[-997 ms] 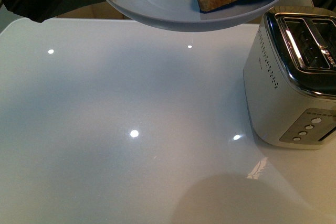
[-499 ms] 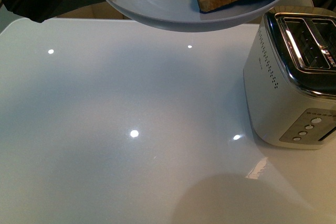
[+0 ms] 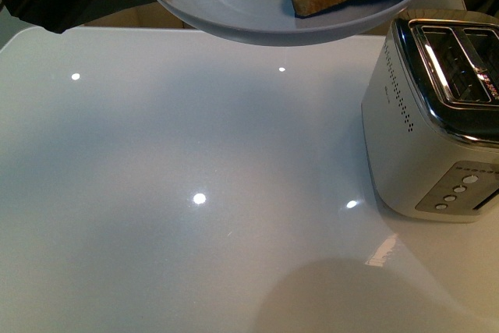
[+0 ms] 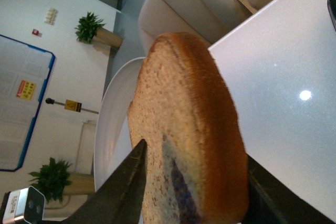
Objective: Left arm holds plate, right arm toasts bread
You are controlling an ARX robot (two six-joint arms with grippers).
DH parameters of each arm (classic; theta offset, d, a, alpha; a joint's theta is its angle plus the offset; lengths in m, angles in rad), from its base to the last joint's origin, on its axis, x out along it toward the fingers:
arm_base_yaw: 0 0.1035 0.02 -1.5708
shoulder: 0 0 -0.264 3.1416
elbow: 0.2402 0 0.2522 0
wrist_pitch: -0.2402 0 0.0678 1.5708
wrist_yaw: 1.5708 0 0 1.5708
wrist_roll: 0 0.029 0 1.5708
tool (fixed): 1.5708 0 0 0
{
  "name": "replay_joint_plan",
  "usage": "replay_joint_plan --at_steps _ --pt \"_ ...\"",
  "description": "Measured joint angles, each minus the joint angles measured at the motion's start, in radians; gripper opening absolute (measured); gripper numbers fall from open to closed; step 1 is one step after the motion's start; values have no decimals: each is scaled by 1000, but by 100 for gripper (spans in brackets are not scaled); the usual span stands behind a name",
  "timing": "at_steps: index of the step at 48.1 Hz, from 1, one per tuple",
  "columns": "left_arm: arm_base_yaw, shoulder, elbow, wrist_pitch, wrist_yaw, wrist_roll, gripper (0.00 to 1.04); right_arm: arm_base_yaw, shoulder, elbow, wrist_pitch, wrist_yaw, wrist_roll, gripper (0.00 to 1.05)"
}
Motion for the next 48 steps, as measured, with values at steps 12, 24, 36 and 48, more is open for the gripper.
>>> replay_joint_plan --at_steps 12,24,36,48 --pt "0 0 0 0 0 -3 3 -7 -32 3 -29 -5 25 8" --pt "0 0 0 0 0 -3 3 -51 -152 26 -121 6 -45 3" --pt "0 0 0 0 0 -6 3 -143 -303 155 -278 95 -261 3" --pt "0 0 0 0 0 -6 3 -195 -308 198 -319 243 -589 3"
